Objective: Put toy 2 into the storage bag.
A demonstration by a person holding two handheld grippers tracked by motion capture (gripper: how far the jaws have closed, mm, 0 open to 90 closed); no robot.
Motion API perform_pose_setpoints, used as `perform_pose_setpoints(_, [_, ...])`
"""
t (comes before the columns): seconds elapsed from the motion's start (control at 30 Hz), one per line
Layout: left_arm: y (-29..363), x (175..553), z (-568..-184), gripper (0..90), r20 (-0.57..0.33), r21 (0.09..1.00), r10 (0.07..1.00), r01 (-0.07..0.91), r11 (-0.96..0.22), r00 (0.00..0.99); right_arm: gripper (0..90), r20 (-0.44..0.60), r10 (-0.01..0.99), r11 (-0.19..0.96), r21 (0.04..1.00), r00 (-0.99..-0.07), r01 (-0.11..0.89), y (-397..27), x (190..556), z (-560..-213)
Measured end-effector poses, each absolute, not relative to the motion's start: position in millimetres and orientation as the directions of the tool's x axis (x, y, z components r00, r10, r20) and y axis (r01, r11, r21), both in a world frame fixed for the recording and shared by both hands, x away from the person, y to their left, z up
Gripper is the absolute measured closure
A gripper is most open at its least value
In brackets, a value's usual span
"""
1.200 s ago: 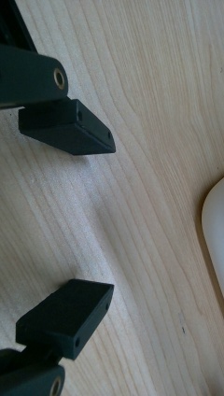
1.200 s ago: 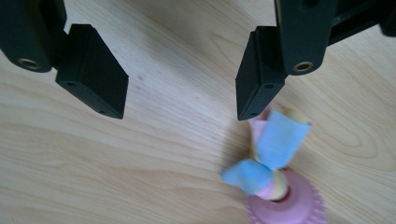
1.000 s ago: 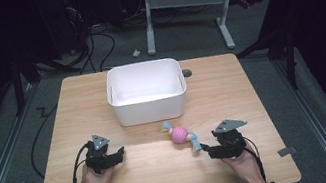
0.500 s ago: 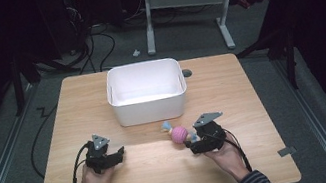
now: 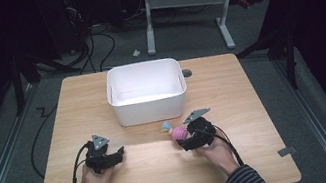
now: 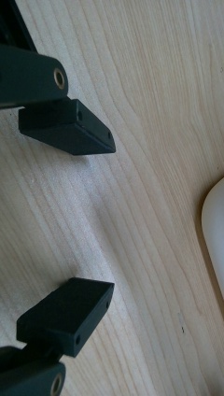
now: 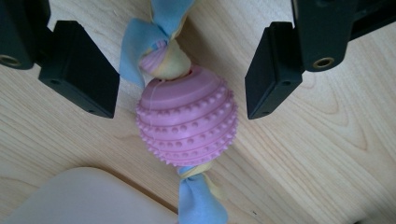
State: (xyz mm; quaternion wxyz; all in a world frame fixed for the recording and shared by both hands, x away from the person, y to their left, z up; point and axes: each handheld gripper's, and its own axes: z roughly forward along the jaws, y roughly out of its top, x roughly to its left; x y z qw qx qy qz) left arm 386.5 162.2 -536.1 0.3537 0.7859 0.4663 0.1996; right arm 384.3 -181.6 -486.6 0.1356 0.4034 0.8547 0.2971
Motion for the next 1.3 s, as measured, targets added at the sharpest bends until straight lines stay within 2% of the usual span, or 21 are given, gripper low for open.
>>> perform_pose_setpoints(0.23, [162, 387, -536, 27.7, -0.016, 0.742, 0.874, 0.592, -0.315, 0.486, 26.2, 0.021, 0.770, 0.504, 0.593, -0.638, 0.628, -176, 392, -494])
perform_pose_setpoints(0.43, [162, 387, -536, 27.4, -0.017, 0.742, 0.873, 0.592, -0.316, 0.488, 30.5, 0.036, 0.764, 0.513, 0.572, -0.645, 0.640, -174, 396, -500])
perform_pose_setpoints(0.83, [162, 387, -536, 26.9, -0.016, 0.742, 0.872, 0.591, -0.318, 0.489, 33.2, 0.014, 0.751, 0.526, 0.591, -0.660, 0.612, -176, 387, -498])
perform_pose_setpoints(1.3, [162, 387, -536, 26.4, -0.015, 0.741, 0.871, 0.591, -0.320, 0.491, 33.4, 0.063, 0.718, 0.501, 0.643, -0.693, 0.578, -196, 371, -464])
